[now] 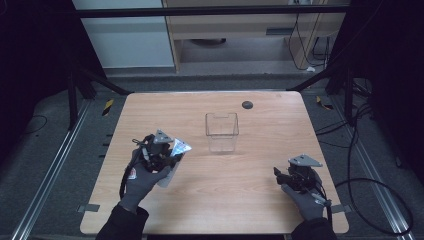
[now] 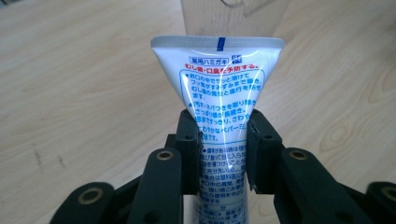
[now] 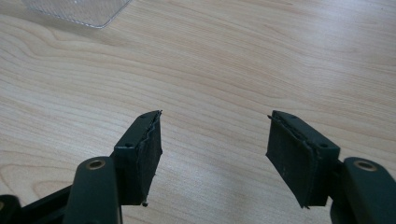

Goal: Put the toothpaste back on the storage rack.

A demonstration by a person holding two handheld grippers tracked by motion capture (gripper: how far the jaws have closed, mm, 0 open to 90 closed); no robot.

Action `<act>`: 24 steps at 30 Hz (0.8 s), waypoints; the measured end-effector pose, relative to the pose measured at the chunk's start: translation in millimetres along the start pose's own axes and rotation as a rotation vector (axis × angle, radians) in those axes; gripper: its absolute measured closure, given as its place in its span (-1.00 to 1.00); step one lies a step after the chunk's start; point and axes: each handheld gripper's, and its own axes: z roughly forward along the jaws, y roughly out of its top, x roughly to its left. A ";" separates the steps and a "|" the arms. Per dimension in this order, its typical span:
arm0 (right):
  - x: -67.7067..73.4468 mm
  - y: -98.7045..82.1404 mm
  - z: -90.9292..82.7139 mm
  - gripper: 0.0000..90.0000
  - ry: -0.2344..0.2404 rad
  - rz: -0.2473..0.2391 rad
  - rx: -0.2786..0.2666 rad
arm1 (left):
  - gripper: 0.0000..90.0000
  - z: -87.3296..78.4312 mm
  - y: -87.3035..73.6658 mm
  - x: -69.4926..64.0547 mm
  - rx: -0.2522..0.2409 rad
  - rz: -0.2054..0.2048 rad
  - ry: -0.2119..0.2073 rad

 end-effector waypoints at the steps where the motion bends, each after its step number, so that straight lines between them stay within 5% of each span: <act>1: 0.0 0.0 0.0 -0.22 0.000 0.000 0.000 | 0.54 -3.2 1.5 2.4 -0.019 -0.006 0.008; 5: 0.4 0.4 -0.3 -0.22 0.000 0.000 -0.004 | 0.54 -12.9 11.8 8.7 -0.127 -0.046 0.026; 10: 0.3 0.2 -0.4 -0.22 -0.003 0.002 -0.005 | 0.54 -13.3 22.7 6.9 -0.204 -0.068 0.036; 24: 0.4 0.4 -0.9 -0.23 -0.004 -0.003 -0.014 | 0.54 3.7 49.4 7.8 -0.331 -0.121 0.059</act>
